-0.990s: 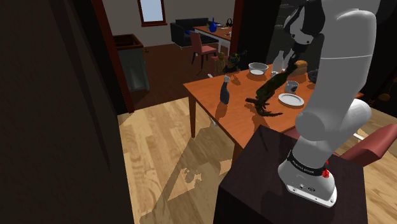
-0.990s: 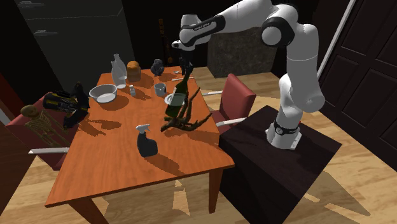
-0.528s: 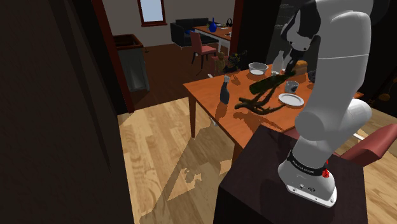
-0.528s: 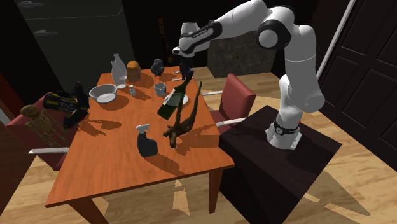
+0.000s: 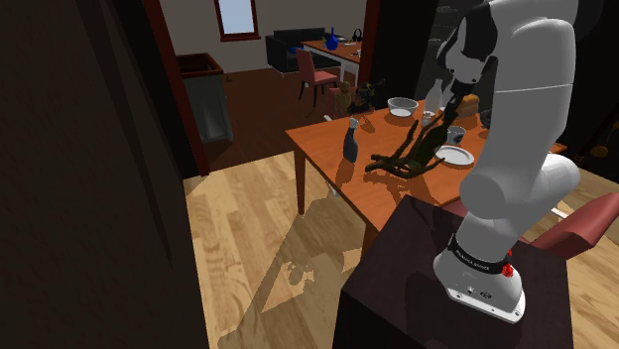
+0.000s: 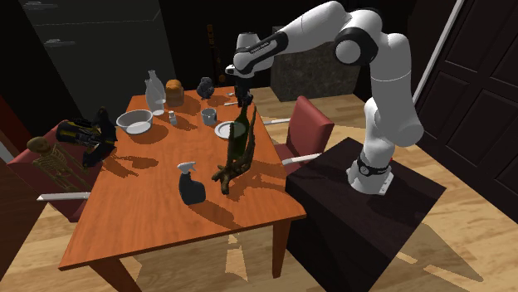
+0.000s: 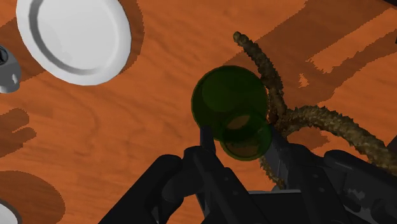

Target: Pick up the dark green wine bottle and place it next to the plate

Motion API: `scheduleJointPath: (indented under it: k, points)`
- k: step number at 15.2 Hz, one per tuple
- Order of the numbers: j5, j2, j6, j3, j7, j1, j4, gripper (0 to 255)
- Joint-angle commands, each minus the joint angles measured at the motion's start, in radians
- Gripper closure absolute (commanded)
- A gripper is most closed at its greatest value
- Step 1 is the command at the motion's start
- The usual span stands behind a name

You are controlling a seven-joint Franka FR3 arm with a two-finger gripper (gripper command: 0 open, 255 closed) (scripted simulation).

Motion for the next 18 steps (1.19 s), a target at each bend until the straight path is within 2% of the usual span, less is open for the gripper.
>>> scheduleJointPath:
  k: [1,2,7,11,18]
  points:
    - [0.000,0.000,0.000,0.000,0.000,0.000,0.000,255]
    - [0.000,0.000,0.000,0.000,0.000,0.000,0.000,0]
    - [0.000,0.000,0.000,0.000,0.000,0.000,0.000,0]
    - [-0.065,-0.071,-0.093,-0.033,0.041,0.022,0.042,0]
    - [-0.066,-0.071,-0.093,-0.033,0.041,0.022,0.042,0]
